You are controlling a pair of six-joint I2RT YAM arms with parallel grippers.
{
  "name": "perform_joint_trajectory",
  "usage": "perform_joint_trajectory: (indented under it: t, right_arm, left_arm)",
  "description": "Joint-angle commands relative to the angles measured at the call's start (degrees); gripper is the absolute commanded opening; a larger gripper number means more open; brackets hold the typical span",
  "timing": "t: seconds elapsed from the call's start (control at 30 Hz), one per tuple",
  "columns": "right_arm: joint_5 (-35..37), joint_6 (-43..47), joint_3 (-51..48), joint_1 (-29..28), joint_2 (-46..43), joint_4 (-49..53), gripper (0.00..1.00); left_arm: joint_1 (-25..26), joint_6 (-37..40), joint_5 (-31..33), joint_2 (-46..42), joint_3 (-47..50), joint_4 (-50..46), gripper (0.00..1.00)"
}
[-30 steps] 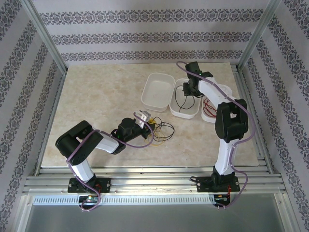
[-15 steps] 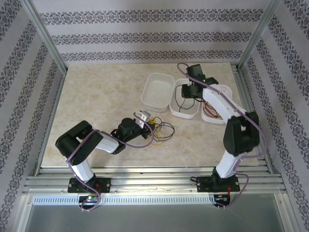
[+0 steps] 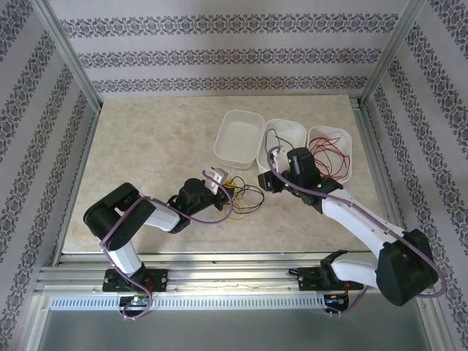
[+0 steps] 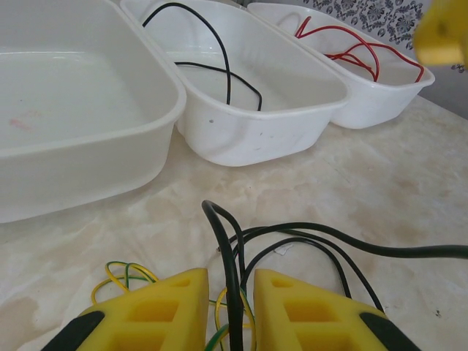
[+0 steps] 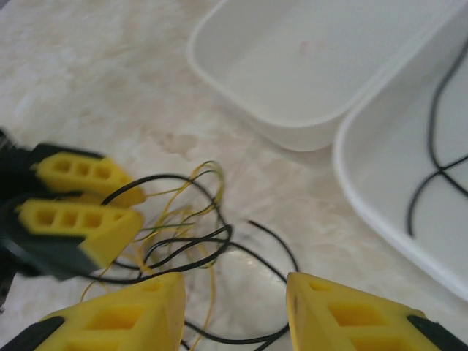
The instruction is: Untangle the cables
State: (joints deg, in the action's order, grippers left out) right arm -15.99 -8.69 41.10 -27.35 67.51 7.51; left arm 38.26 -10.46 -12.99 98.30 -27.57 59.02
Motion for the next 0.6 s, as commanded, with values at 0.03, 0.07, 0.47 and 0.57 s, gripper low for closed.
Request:
perform_joint_trajectory:
  t: [0.03,0.07,0.47,0.57]
  right_arm:
    - [-1.66,4.86,-2.44,-3.84,-2.89,-7.96,0.46]
    - [-0.99,5.90,-2.05,-5.07,-2.60,-7.39,0.46]
    - [7.12,13.47,1.39,-14.19,3.13,-5.05,0.45]
    - [7.20,14.26,2.21,-14.35,4.68,-4.59,0.45]
  left_arm:
    - [0.07,1.73,0.22,-2.94,-1.81,-3.43,0.23]
    - [0.06,1.97,0.15,-3.35,-1.88,-4.12,0.23]
    - [-0.20,2.95,0.25,-4.96,-1.96,-6.41,0.23]
    - [-0.29,2.99,-0.06,-4.94,-2.26,-6.72,0.23]
